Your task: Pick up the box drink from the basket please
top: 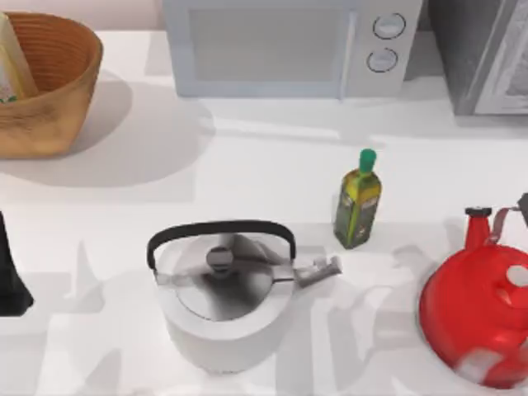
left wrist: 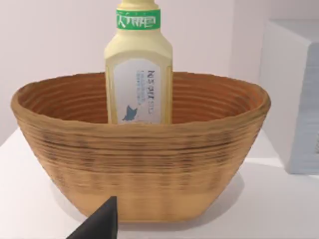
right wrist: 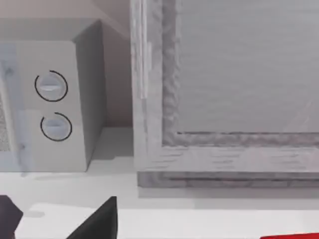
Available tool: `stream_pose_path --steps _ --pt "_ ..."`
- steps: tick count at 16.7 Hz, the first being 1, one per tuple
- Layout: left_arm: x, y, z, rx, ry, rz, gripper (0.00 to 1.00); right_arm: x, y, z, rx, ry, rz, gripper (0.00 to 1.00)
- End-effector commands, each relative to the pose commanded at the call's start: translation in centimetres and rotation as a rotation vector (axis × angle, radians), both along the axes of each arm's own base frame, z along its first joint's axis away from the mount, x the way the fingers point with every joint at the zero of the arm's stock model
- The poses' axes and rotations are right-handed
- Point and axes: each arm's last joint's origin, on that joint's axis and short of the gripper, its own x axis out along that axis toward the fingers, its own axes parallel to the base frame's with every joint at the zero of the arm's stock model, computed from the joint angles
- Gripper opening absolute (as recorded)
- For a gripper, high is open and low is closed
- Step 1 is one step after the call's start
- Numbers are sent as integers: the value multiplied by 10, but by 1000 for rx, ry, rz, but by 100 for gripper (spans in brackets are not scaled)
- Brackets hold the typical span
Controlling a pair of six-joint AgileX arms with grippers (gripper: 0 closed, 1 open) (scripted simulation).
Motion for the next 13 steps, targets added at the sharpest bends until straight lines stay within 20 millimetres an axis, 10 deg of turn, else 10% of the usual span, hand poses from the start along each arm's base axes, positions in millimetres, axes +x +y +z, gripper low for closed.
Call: stream_pose_path --steps 13 --pt "47 5 59 -15 -35 -18 100 0 0 0 0 0 0 100"
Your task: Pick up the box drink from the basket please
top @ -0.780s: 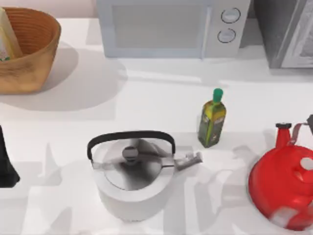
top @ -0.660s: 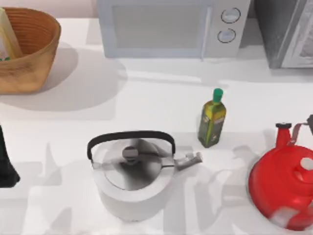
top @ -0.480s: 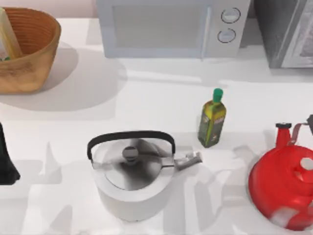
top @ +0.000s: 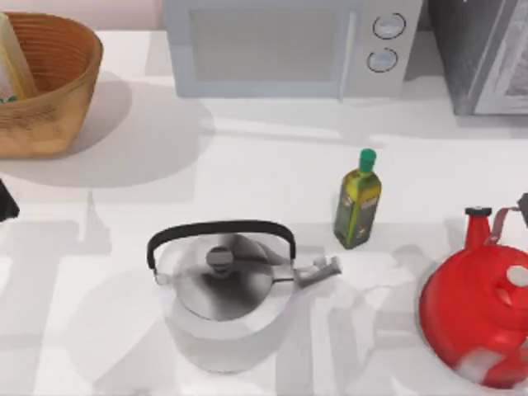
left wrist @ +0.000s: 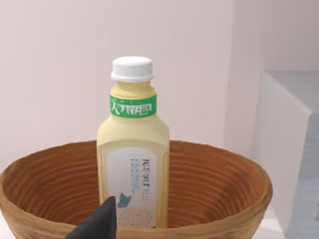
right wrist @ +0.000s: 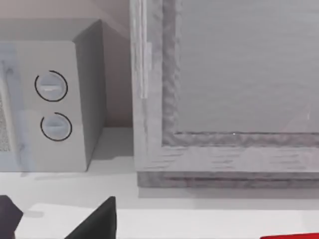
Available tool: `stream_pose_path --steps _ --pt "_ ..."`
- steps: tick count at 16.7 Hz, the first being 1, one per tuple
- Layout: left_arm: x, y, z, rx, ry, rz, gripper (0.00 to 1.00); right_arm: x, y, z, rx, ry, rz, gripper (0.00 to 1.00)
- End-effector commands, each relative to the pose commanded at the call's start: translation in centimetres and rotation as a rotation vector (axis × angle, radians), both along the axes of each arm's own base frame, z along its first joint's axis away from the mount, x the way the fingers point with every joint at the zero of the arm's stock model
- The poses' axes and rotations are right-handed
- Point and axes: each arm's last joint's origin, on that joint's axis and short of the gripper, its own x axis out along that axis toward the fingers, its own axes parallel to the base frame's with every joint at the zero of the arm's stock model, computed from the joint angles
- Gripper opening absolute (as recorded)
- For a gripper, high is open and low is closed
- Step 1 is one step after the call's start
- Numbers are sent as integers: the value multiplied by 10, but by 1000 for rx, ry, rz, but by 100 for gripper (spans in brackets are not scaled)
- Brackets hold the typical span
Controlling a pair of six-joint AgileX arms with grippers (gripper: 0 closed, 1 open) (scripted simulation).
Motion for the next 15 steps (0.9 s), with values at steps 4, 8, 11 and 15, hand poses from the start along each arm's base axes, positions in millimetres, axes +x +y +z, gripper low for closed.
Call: stream_pose_path --steps 4,8,11,15 --pt "52 8 20 1 -33 -6 100 0 0 0 0 0 0 100" --pt "114 20 8 3 -30 -6 100 0 0 0 0 0 0 100" --pt "155 31 -19 5 -12 -5 100 0 0 0 0 0 0 100" --pt "190 43 -62 8 19 0 100 0 0 0 0 0 0 100"
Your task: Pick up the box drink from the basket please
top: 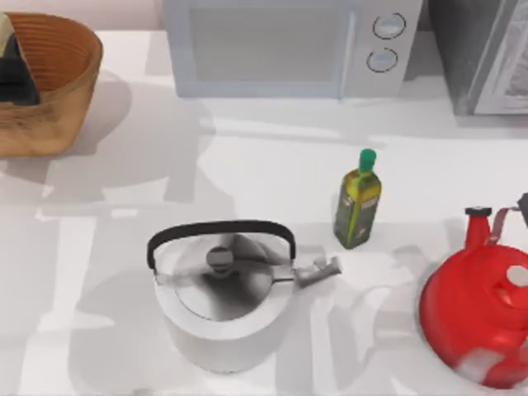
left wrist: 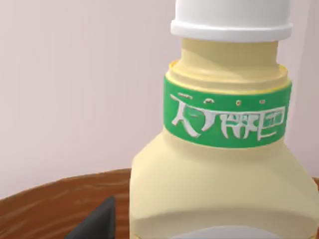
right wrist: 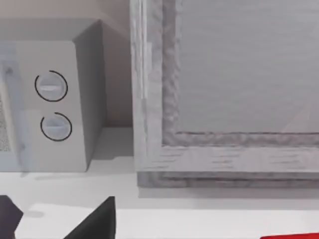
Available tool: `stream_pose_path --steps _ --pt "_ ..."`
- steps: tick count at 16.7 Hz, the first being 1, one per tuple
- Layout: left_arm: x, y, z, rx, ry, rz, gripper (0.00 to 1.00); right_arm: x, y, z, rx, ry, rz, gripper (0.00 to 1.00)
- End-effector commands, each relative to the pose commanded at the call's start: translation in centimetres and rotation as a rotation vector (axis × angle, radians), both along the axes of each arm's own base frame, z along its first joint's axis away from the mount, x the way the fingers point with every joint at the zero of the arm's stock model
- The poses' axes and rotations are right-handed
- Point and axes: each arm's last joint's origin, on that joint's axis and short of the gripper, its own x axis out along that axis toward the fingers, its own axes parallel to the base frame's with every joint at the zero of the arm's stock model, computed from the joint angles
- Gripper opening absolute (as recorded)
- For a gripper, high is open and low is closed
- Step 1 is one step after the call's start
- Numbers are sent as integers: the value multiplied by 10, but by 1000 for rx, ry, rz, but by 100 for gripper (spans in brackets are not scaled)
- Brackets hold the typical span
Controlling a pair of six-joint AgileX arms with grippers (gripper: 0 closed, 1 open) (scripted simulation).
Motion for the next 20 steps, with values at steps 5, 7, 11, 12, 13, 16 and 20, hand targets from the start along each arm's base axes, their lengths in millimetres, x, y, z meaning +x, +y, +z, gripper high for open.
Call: stream_pose_path --steps 5,7,11,12,13,16,20 --pt "15 6 -29 2 23 3 100 0 0 0 0 0 0 100" --pt "15 6 -29 2 23 3 100 0 0 0 0 0 0 100" --pt "16 5 -26 7 14 3 100 0 0 0 0 0 0 100" --pt "20 5 -27 4 21 3 100 0 0 0 0 0 0 100" --pt "25 5 -28 2 23 3 100 0 0 0 0 0 0 100" --pt "43 6 -29 2 23 3 100 0 0 0 0 0 0 100" --pt "63 6 -30 2 23 3 100 0 0 0 0 0 0 100"
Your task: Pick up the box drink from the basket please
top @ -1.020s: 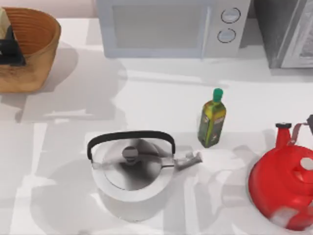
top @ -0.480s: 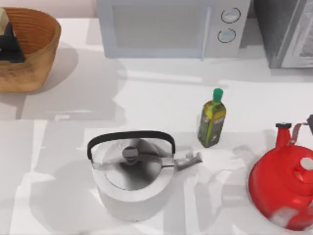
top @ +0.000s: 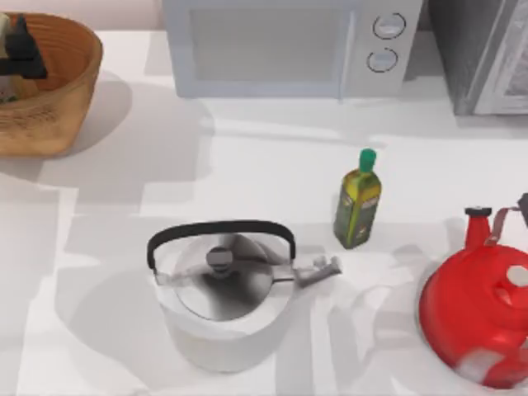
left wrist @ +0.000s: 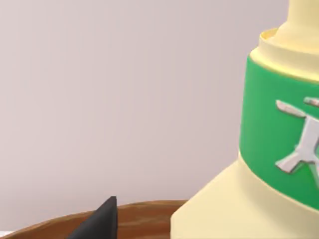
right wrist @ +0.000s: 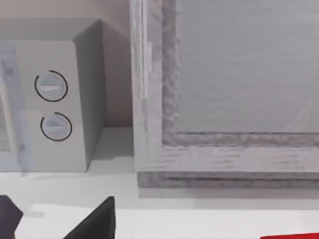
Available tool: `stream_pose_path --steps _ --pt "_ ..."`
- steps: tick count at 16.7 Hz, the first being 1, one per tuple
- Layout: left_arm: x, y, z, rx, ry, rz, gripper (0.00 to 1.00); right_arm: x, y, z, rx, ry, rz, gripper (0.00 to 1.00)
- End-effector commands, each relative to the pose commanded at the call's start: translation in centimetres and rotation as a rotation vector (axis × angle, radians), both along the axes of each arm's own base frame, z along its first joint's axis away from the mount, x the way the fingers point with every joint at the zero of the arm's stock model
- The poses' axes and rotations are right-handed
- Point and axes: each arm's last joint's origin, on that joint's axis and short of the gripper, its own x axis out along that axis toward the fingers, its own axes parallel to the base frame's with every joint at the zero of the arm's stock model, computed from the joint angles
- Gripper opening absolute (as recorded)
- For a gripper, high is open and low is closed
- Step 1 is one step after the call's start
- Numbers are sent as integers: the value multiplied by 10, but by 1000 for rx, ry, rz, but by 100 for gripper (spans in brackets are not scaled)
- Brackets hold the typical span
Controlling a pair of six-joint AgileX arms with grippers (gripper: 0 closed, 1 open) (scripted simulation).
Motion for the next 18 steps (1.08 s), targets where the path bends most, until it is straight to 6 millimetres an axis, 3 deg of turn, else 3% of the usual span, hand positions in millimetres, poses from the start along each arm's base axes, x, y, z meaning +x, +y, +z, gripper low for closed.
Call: stream_pose_path --steps 5,18 --pt "2 0 0 0 0 0 100 0 0 0 0 0 0 100" --pt "2 0 0 0 0 0 2 0 0 0 0 0 0 100"
